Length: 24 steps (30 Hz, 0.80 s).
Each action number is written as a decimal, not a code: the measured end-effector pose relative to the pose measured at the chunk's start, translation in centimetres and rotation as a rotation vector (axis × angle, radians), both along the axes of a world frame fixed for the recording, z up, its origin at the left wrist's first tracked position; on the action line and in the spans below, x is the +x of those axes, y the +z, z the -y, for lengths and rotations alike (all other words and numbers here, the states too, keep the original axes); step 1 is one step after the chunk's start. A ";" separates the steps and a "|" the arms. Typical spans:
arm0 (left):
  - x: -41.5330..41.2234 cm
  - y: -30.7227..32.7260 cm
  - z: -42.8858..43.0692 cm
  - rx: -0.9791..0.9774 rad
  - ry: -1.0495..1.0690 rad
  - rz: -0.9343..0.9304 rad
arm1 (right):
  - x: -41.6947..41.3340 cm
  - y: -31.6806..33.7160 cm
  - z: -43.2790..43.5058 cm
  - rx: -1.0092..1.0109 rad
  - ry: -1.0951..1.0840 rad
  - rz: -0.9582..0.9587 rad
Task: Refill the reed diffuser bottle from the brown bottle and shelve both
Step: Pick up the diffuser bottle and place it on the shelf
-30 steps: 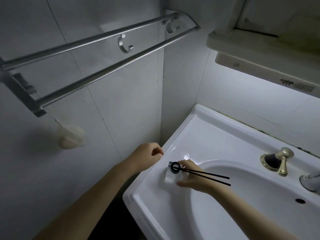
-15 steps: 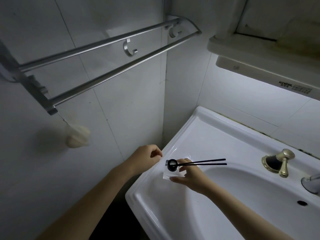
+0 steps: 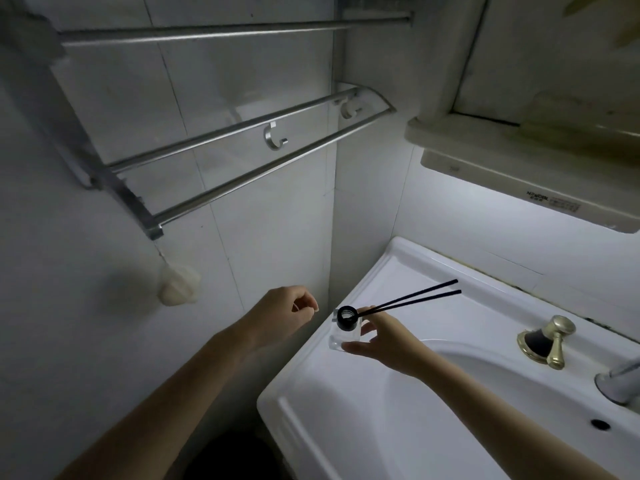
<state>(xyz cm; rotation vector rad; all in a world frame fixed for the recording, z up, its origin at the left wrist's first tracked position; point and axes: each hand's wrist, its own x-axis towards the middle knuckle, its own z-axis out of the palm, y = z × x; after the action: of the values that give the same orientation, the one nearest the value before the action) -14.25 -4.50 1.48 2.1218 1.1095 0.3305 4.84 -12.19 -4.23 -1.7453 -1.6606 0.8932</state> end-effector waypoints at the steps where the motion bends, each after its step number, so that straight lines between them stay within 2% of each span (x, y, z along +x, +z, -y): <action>1: -0.1 0.5 0.1 0.015 0.000 0.007 | 0.0 0.7 0.1 0.013 0.004 -0.006; 11: -1.0 6.1 0.8 0.199 -0.035 0.030 | 0.8 8.7 0.0 0.140 0.033 -0.027; 24: -1.9 17.9 2.3 0.396 0.003 0.122 | 0.8 21.9 -0.4 0.247 0.109 -0.034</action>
<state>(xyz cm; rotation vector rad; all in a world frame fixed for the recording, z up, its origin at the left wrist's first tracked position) -16.12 -6.79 19.38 2.4027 1.0408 0.7215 5.60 -11.82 17.66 -1.4789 -1.7751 0.7257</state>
